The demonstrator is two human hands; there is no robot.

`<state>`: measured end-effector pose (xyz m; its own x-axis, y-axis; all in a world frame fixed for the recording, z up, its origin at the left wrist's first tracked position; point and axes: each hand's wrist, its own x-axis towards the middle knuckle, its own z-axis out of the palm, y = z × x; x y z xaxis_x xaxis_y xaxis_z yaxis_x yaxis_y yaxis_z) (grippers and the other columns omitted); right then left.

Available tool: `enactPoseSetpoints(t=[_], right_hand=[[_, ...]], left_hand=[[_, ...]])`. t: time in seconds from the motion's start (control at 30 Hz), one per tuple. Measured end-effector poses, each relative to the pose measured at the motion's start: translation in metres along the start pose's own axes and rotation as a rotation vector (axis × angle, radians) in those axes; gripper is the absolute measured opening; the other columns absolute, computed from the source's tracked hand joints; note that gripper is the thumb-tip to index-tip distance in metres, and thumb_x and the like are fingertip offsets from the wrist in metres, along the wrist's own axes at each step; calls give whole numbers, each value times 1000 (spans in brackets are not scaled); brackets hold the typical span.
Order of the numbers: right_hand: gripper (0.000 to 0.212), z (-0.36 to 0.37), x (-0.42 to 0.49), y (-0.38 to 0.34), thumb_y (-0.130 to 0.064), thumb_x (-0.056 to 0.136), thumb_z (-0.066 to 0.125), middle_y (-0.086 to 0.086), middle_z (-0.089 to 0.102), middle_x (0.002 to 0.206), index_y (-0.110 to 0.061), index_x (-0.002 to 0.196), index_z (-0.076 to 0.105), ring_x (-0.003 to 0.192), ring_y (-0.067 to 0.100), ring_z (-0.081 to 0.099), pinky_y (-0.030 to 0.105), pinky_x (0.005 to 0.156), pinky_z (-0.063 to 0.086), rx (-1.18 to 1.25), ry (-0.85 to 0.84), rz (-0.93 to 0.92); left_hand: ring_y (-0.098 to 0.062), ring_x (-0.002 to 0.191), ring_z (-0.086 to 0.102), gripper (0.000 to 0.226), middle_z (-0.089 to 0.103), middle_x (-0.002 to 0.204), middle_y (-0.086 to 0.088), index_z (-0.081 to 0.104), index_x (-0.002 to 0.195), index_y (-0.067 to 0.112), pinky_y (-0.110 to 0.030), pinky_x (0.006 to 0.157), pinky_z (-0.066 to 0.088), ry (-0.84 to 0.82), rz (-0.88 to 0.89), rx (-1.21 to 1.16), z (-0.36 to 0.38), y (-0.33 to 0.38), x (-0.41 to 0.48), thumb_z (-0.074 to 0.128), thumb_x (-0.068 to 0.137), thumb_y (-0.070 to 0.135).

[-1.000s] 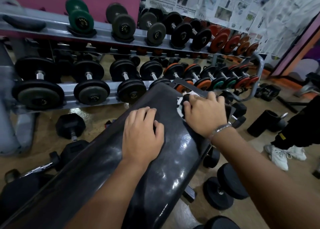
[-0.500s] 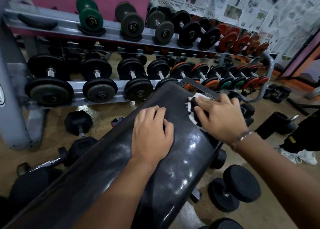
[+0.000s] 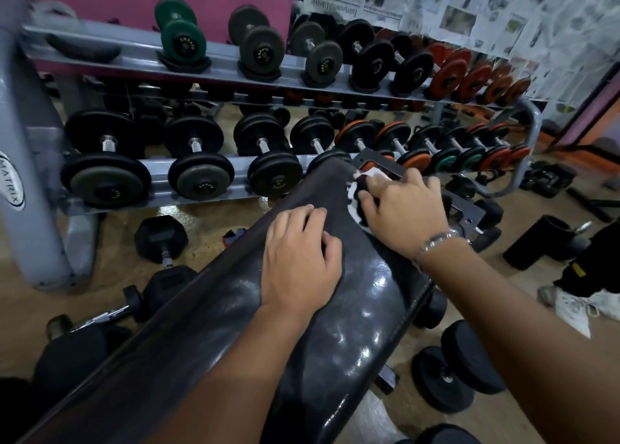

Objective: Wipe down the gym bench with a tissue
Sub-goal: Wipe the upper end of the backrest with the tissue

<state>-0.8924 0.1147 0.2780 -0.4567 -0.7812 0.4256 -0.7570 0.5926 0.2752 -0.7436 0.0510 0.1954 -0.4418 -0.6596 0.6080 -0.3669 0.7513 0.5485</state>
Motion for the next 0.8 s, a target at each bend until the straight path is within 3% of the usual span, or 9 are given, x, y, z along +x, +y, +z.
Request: enactPoseSetpoints(t=[0.1, 0.23, 0.33, 0.4, 0.53, 0.63, 0.7, 0.8], right_hand=[[36, -4, -25, 12, -51, 99, 36, -14, 68, 120, -33, 119, 60, 106, 25, 50, 44, 89, 33, 65, 48, -87], [40, -1, 13, 10, -51, 98, 31, 2, 69, 92, -30, 106, 64, 108, 30, 50, 45, 90, 33, 45, -42, 68], [39, 3, 8, -5, -49, 99, 31, -2, 68, 101, -25, 104, 61, 104, 29, 50, 44, 86, 33, 6, 10, -28], [36, 3, -12, 2, -51, 99, 34, -12, 68, 114, -31, 114, 60, 104, 25, 50, 43, 86, 32, 27, 48, -110], [36, 2, 14, 7, -50, 98, 33, 1, 69, 95, -32, 109, 62, 109, 29, 49, 45, 91, 33, 107, -44, 67], [34, 1, 9, -7, -48, 100, 37, -2, 69, 102, -26, 108, 61, 106, 30, 51, 46, 89, 35, 65, 20, -21], [33, -1, -10, -1, -50, 99, 41, -11, 69, 114, -33, 118, 62, 105, 26, 52, 44, 89, 36, 94, 68, -111], [35, 0, 12, 9, -51, 98, 37, 0, 70, 101, -37, 117, 63, 108, 28, 51, 43, 90, 34, 125, -30, 27]], left_hand=[[-21, 120, 54, 37, 65, 122, -5, 65, 123, 11, -42, 104, 44, 6, 1, -6, 1, 0, 0, 50, 90, 21], [-23, 120, 55, 36, 65, 121, -6, 66, 121, 10, -43, 103, 45, 15, -2, -13, 2, 1, 0, 51, 90, 19], [-23, 120, 55, 38, 65, 122, -5, 65, 123, 11, -42, 103, 45, 20, 1, -8, 2, -1, 0, 50, 90, 20], [-23, 121, 54, 38, 65, 123, -5, 65, 124, 11, -42, 104, 44, 14, -1, -7, 2, -1, -1, 50, 90, 21], [-23, 120, 55, 37, 65, 122, -5, 65, 122, 11, -42, 104, 44, 10, -15, -8, 1, 2, -1, 51, 89, 20], [-21, 121, 54, 39, 65, 124, -4, 65, 125, 12, -41, 106, 44, -4, -12, -8, -1, 2, -1, 49, 90, 22], [-21, 122, 54, 39, 64, 125, -4, 64, 125, 13, -41, 106, 44, -11, -14, -7, -1, 1, -1, 49, 91, 23], [-22, 121, 55, 39, 65, 124, -4, 65, 124, 12, -42, 105, 44, -2, -28, -16, 0, 2, 0, 50, 90, 22]])
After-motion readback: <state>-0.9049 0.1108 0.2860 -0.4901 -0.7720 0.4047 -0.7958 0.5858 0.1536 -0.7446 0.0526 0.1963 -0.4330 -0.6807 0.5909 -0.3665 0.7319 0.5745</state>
